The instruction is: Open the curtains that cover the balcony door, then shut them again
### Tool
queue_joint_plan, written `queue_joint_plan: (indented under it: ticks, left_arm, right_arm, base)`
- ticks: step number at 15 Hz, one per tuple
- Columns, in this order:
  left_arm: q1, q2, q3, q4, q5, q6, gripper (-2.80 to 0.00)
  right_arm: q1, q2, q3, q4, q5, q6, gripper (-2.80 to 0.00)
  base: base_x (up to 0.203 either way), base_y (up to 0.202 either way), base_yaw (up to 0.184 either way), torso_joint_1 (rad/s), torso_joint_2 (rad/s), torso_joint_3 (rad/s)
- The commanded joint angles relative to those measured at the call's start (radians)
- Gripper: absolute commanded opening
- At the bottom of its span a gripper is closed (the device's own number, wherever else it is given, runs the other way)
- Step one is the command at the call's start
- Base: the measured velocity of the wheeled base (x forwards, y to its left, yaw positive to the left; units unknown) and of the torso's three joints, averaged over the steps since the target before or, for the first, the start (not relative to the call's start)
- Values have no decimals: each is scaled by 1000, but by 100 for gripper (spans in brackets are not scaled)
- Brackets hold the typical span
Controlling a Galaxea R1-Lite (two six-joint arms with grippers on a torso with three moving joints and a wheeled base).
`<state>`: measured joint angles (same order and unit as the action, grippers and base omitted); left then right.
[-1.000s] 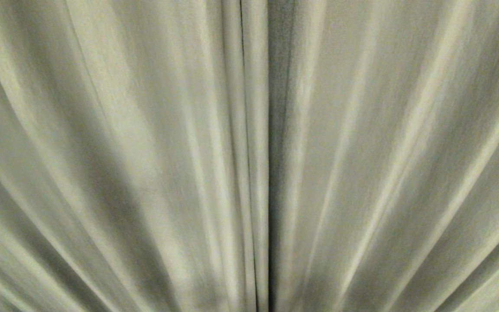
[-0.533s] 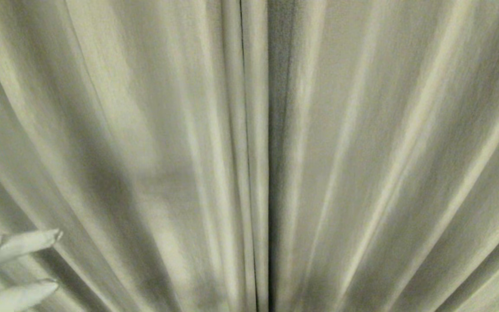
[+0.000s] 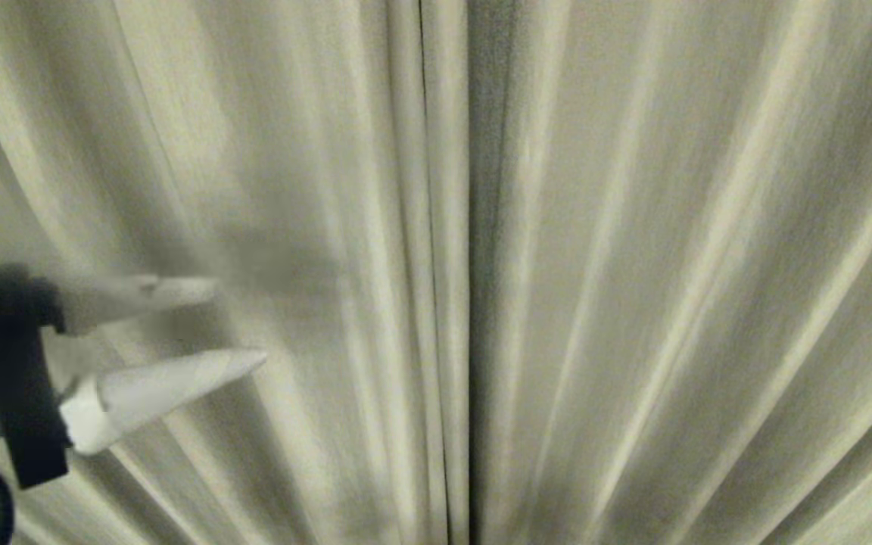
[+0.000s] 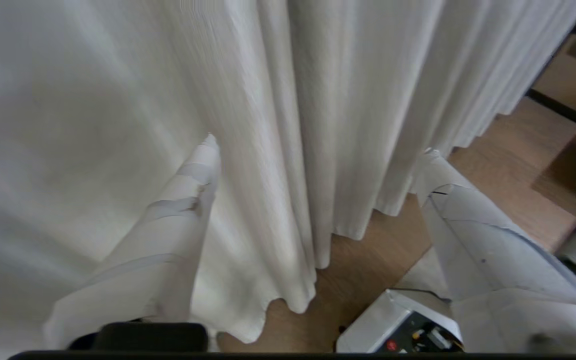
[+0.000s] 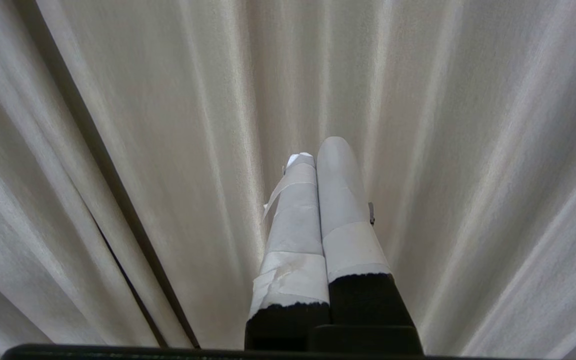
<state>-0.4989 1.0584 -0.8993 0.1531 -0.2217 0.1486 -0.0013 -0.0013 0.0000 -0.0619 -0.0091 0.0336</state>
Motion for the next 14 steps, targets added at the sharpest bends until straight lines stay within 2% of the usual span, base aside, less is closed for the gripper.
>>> queue_joint_plan:
  ticks: [1, 7, 10, 14]
  left_arm:
    - [-29, 141, -77, -9, 33, -3, 0]
    - [-55, 318, -241, -13, 102, -22, 0]
    - [-75, 382, -287, -16, 176, -24, 0]
    - [-97, 451, -308, -77, 221, -49, 0]
  right_arm:
    - [0, 1, 0, -1, 0, 0, -280]
    - [0, 1, 0, -1, 0, 0, -280]
    - [0, 1, 0, -1, 0, 0, -280]
    - [0, 1, 0, -1, 0, 0, -280]
  base:
    - [0, 0, 0, 0, 0, 0]
    - [0, 0, 0, 0, 0, 0]
    - [0, 0, 0, 0, 0, 0]
    - [0, 0, 0, 0, 0, 0]
